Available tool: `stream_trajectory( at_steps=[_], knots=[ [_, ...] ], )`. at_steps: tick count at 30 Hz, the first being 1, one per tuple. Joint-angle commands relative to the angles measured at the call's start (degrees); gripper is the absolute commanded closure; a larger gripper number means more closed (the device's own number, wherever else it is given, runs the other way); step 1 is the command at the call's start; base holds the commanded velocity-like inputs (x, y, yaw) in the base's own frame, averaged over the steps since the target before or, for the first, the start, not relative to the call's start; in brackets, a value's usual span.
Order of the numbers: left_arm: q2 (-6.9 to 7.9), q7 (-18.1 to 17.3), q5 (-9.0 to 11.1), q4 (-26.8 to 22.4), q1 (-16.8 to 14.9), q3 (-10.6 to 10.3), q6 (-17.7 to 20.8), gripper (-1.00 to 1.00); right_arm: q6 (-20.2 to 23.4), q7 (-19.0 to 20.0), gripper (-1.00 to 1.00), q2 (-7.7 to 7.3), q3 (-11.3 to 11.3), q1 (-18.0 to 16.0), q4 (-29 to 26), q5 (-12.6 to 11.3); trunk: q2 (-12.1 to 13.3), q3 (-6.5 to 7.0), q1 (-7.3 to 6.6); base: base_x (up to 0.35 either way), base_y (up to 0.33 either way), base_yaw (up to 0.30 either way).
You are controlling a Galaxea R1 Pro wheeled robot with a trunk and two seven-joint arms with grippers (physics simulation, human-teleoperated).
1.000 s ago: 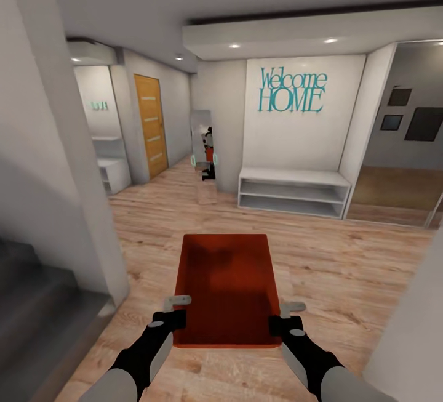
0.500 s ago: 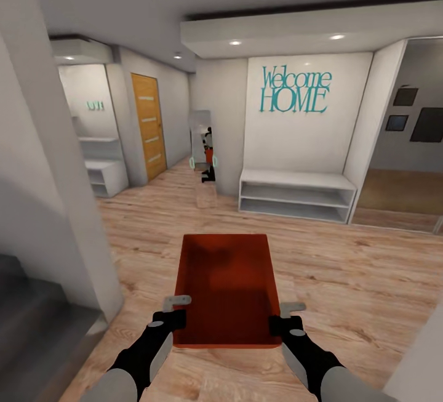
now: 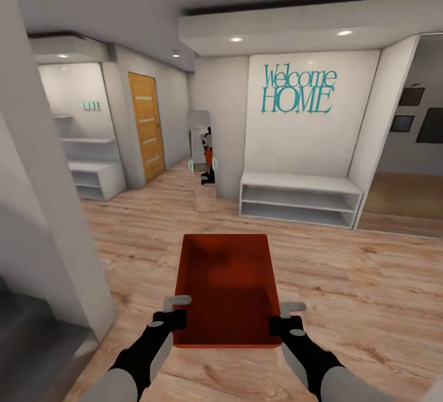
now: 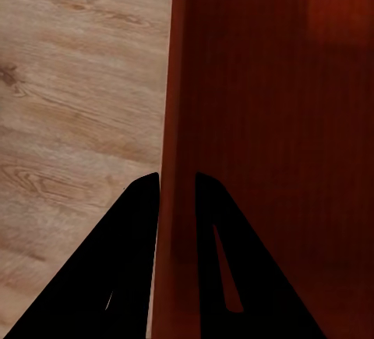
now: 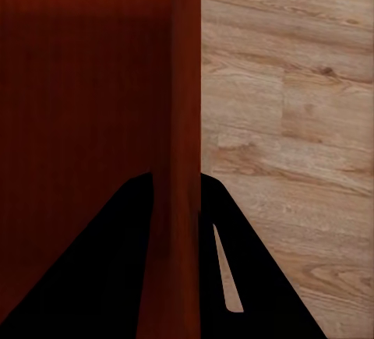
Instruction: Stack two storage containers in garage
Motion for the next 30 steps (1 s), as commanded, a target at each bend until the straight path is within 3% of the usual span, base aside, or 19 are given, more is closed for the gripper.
stream_trajectory(
  at_steps=[1,30],
  knots=[
    [0.41,3.37,-0.82,-0.27,0.00,1.94,0.41,1.00,0.02,-0.01,1.00,-0.06,-0.66,-0.01,-0.08,-0.84,-0.04,-0.02,0.05,0.323,0.000,0.000],
    [0.40,3.37,-0.82,-0.27,0.00,1.94,0.41,1.00,0.02,0.19,1.00,0.03,-0.74,-0.03,-0.14,-0.90,-0.04,-0.02,0.05,0.323,0.000,0.002]
  ],
)
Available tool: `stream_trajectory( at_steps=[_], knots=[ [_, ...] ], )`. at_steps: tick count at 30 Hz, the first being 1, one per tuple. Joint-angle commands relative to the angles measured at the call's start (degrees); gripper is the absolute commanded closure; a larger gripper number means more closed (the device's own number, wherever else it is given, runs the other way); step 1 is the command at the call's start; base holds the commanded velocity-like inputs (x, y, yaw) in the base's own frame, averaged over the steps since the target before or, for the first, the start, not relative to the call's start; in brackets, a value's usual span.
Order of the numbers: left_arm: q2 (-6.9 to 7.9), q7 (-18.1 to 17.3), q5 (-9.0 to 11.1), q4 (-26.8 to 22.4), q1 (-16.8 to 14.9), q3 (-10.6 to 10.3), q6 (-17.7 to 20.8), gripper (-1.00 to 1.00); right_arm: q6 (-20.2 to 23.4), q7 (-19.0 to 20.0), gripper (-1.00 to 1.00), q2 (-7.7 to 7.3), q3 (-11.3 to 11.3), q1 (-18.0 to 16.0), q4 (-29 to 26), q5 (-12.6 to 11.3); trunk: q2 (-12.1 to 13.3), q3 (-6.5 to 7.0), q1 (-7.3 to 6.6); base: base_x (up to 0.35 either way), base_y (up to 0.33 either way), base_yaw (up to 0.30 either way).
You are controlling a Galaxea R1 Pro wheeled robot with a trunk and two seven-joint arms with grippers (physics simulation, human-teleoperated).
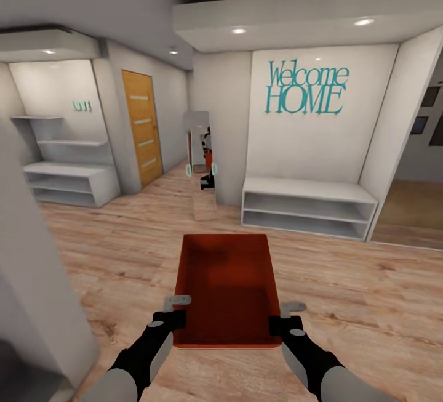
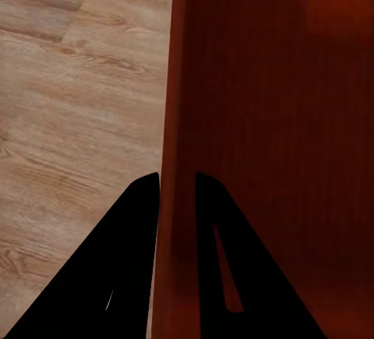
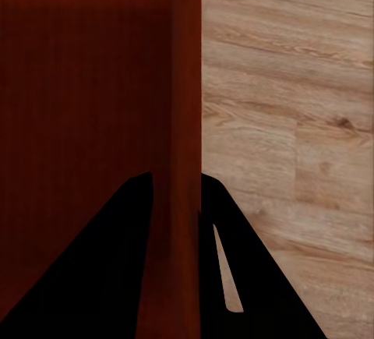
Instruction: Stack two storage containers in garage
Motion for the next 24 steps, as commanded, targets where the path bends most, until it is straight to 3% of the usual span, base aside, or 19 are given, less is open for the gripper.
stream_trajectory(
  at_steps=[1,17,24],
  knots=[
    [0.35,3.42,-0.81,-0.25,0.00,1.91,0.40,1.00,0.05,0.06,1.00,-0.06,-0.45,-0.03,-0.15,-1.12,-0.04,-0.02,0.05,0.323,0.000,0.083],
    [0.35,3.42,-0.79,-0.25,0.00,1.91,0.40,1.00,0.05,-0.05,1.00,-0.11,-0.45,-0.02,-0.17,-1.12,-0.04,-0.02,0.05,0.323,0.000,0.252],
    [0.35,3.42,-0.79,-0.29,0.00,1.91,0.40,1.00,0.05,0.02,1.00,-0.13,-0.45,-0.03,-0.17,-1.12,-0.04,-0.02,0.05,0.323,0.000,0.066]
  ],
)
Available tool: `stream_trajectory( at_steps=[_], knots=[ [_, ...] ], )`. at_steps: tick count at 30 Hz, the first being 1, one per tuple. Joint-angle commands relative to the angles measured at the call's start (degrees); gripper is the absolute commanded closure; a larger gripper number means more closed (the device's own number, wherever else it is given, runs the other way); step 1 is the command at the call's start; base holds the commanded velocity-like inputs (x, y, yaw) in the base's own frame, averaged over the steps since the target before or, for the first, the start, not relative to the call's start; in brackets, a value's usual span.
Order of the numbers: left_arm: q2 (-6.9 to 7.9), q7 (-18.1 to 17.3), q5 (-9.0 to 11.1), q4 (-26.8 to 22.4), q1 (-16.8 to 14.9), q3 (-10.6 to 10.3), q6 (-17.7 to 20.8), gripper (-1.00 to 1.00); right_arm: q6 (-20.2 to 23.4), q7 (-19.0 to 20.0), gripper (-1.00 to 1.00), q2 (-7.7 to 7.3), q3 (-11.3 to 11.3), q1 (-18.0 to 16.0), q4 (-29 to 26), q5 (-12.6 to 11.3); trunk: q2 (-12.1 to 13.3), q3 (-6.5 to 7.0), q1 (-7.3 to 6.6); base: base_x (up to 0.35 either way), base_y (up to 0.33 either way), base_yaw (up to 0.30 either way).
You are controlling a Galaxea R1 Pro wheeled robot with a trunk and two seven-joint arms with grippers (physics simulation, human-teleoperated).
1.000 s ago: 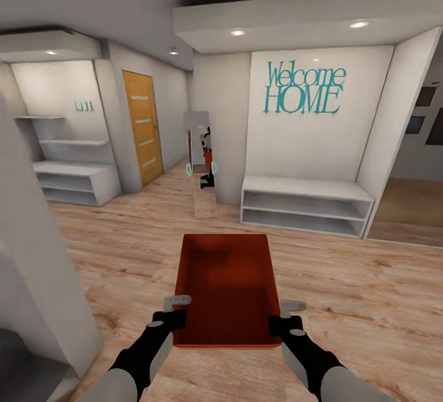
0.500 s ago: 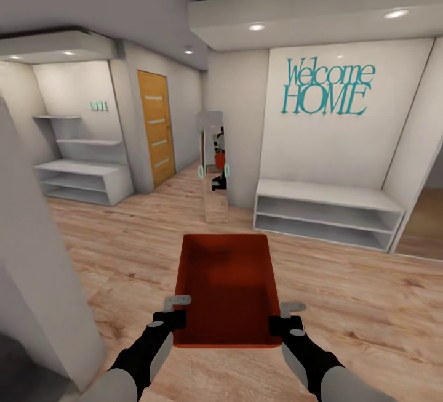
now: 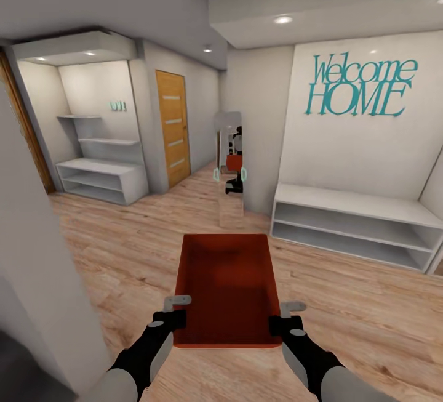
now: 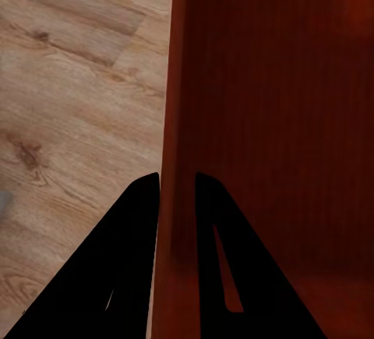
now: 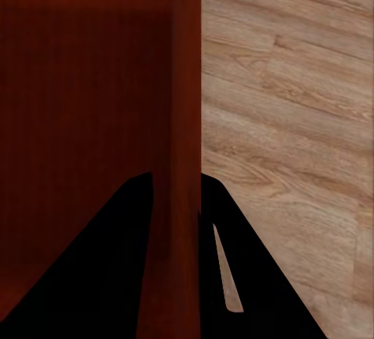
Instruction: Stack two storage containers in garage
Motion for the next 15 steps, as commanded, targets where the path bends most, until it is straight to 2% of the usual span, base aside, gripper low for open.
stream_trajectory(
  at_steps=[1,15],
  knots=[
    [0.41,3.33,-0.81,-0.28,0.00,1.96,0.41,1.00,0.02,0.01,1.00,-0.05,-0.59,-0.03,-0.12,-0.98,-0.04,-0.02,0.05,0.323,0.000,0.012],
    [0.41,3.33,-0.82,-0.31,0.00,1.96,0.41,1.00,0.04,-0.11,1.00,-0.05,-0.59,-0.03,-0.09,-0.98,-0.04,-0.02,0.05,0.323,0.000,0.002]
  ],
)
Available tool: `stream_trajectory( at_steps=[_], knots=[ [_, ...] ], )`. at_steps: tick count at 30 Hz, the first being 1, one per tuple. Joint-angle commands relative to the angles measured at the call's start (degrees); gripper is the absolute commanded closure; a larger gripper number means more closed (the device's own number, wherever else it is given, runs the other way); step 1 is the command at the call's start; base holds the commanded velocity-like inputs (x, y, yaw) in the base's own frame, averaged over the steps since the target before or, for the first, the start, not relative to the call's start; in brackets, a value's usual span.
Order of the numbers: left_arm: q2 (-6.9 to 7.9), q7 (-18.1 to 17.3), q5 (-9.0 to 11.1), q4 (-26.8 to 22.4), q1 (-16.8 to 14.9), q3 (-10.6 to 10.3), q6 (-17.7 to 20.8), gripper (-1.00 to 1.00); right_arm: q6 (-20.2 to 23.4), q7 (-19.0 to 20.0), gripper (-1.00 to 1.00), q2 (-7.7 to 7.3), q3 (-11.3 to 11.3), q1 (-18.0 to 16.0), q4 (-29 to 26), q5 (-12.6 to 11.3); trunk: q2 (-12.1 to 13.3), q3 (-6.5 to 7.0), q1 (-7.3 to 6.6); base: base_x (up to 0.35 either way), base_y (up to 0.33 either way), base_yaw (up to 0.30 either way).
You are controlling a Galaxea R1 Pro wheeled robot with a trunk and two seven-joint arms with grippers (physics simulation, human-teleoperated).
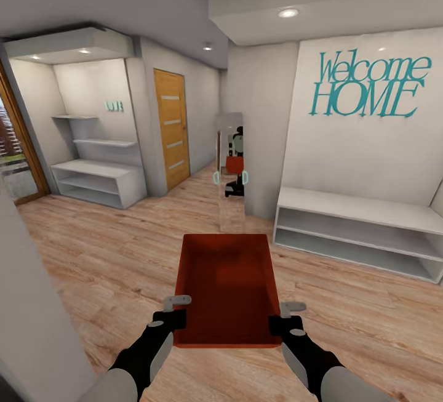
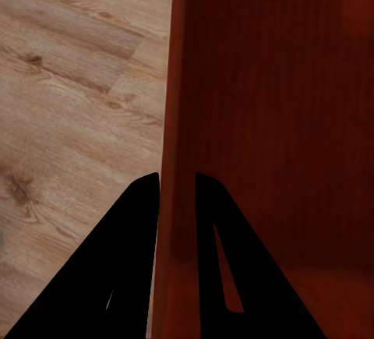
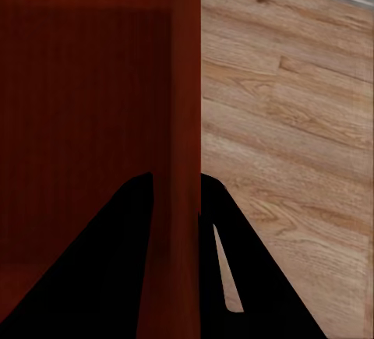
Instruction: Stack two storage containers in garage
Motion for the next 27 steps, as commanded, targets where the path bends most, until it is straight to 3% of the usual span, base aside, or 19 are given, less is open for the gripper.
stream_trajectory(
  at_steps=[1,27],
  knots=[
    [0.39,3.36,-0.84,-0.28,0.00,2.00,0.41,1.00,0.02,-0.01,1.00,-0.05,-0.70,-0.03,-0.08,-0.92,-0.04,-0.02,0.05,0.323,0.000,0.000],
    [0.39,3.36,-0.84,-0.35,0.00,2.00,0.41,1.00,0.02,-0.01,1.00,0.02,-0.69,-0.03,-0.07,-0.92,-0.04,-0.02,0.05,0.323,0.000,0.000]
  ],
)
